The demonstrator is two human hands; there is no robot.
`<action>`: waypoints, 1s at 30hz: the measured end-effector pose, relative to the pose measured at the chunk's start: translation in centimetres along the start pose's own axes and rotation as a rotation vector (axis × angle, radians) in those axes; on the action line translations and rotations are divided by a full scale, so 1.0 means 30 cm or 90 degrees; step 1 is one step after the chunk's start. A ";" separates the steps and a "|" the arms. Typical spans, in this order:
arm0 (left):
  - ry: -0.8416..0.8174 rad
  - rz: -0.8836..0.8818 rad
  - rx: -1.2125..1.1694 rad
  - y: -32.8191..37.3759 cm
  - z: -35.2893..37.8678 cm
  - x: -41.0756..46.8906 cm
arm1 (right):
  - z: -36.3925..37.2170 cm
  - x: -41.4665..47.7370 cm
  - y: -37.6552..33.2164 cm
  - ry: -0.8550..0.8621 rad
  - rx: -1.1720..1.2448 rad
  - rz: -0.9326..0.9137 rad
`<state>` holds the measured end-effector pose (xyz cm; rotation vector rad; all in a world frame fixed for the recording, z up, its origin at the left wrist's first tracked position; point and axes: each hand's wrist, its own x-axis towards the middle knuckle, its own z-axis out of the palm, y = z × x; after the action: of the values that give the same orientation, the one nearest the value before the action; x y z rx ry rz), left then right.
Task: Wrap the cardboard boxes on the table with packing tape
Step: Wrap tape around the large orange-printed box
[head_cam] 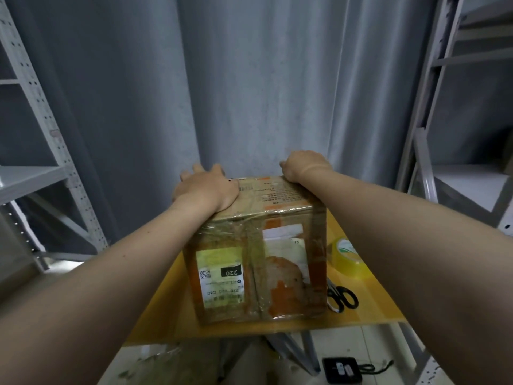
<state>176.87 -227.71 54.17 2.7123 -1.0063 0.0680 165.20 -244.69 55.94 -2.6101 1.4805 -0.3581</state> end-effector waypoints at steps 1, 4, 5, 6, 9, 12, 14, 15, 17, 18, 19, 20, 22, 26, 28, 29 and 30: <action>0.017 -0.021 -0.014 -0.001 -0.001 -0.002 | -0.011 -0.009 0.015 -0.030 0.024 0.027; 0.033 -0.097 -0.033 0.005 -0.009 -0.014 | -0.044 -0.059 0.046 -0.168 0.093 0.090; 0.036 -0.101 -0.040 0.005 -0.013 -0.019 | -0.047 -0.075 0.046 -0.194 0.123 0.092; 0.046 -0.091 -0.055 0.003 -0.018 -0.023 | -0.049 -0.092 0.043 -0.199 0.150 0.081; 0.092 -0.053 -0.147 -0.008 -0.048 -0.040 | -0.058 -0.148 0.034 -0.166 0.191 0.040; 0.166 -0.082 -0.299 -0.040 -0.089 -0.067 | -0.081 -0.186 0.032 -0.106 0.198 0.004; 0.253 -0.083 -0.406 -0.067 -0.112 -0.090 | -0.098 -0.212 0.028 -0.034 0.221 0.004; 0.308 -0.073 -0.463 -0.084 -0.123 -0.100 | -0.102 -0.223 0.029 0.001 0.241 0.010; 0.396 -0.061 -0.570 -0.120 -0.134 -0.123 | -0.088 -0.249 0.038 0.059 0.280 0.020; 0.421 -0.068 -0.615 -0.135 -0.133 -0.139 | -0.075 -0.261 0.045 0.079 0.300 0.026; 0.430 -0.080 -0.654 -0.150 -0.126 -0.156 | -0.059 -0.276 0.055 0.092 0.326 0.033; 0.429 -0.096 -0.687 -0.164 -0.111 -0.173 | -0.041 -0.296 0.064 0.101 0.357 0.041; 0.407 -0.138 -0.711 -0.195 -0.062 -0.208 | 0.000 -0.345 0.076 0.121 0.392 0.046; 0.318 -0.228 -0.679 -0.267 0.048 -0.288 | 0.086 -0.454 0.059 0.141 0.373 0.011; 0.247 -0.254 -0.663 -0.290 0.097 -0.323 | 0.138 -0.498 0.065 0.129 0.344 -0.004; 0.209 -0.247 -0.658 -0.291 0.122 -0.345 | 0.172 -0.519 0.078 0.111 0.337 0.003; 0.174 -0.231 -0.654 -0.288 0.148 -0.367 | 0.209 -0.539 0.095 0.091 0.339 0.018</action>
<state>173.91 -215.47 46.60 1.8115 -0.2938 -0.1136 156.50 -232.38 46.93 -2.1733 1.2401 -0.8224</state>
